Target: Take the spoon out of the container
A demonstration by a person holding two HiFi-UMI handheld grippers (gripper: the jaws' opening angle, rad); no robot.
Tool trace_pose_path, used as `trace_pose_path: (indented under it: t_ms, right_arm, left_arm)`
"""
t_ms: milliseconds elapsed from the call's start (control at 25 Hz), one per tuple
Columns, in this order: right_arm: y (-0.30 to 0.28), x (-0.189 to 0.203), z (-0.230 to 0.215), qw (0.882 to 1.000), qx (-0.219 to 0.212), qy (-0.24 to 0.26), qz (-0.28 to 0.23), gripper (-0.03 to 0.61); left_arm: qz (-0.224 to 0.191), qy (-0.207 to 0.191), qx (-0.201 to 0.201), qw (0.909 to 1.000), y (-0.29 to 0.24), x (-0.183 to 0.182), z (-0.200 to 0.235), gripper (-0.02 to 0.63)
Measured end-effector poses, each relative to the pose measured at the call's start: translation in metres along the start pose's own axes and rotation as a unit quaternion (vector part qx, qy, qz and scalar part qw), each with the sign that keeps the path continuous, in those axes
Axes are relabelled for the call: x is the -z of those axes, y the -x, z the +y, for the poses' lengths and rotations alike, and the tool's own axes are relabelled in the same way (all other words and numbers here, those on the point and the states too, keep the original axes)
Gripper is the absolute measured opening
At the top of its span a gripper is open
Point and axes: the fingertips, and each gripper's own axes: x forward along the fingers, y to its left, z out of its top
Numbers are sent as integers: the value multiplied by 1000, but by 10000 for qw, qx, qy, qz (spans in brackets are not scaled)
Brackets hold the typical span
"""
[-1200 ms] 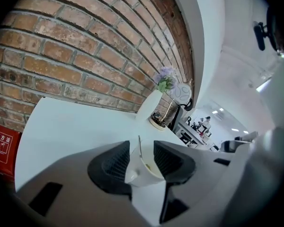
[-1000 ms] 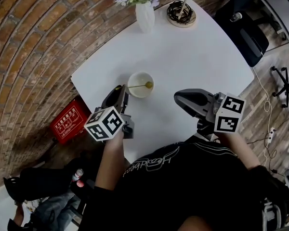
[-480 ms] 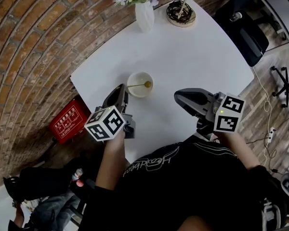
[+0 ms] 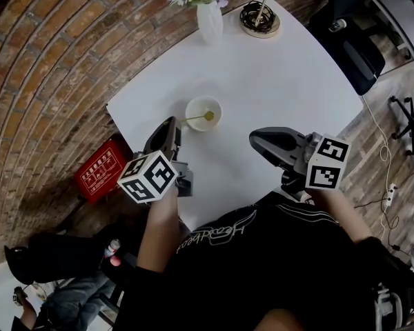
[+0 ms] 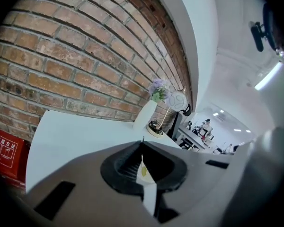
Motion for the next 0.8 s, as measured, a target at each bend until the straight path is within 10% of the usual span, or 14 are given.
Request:
trace_pose_path:
  t_ms: [800]
  right_arm:
    - [29, 26, 94, 9984, -82, 468, -320, -3]
  left_arm:
    - [-483, -737, 882, 9922, 122, -16, -98, 8]
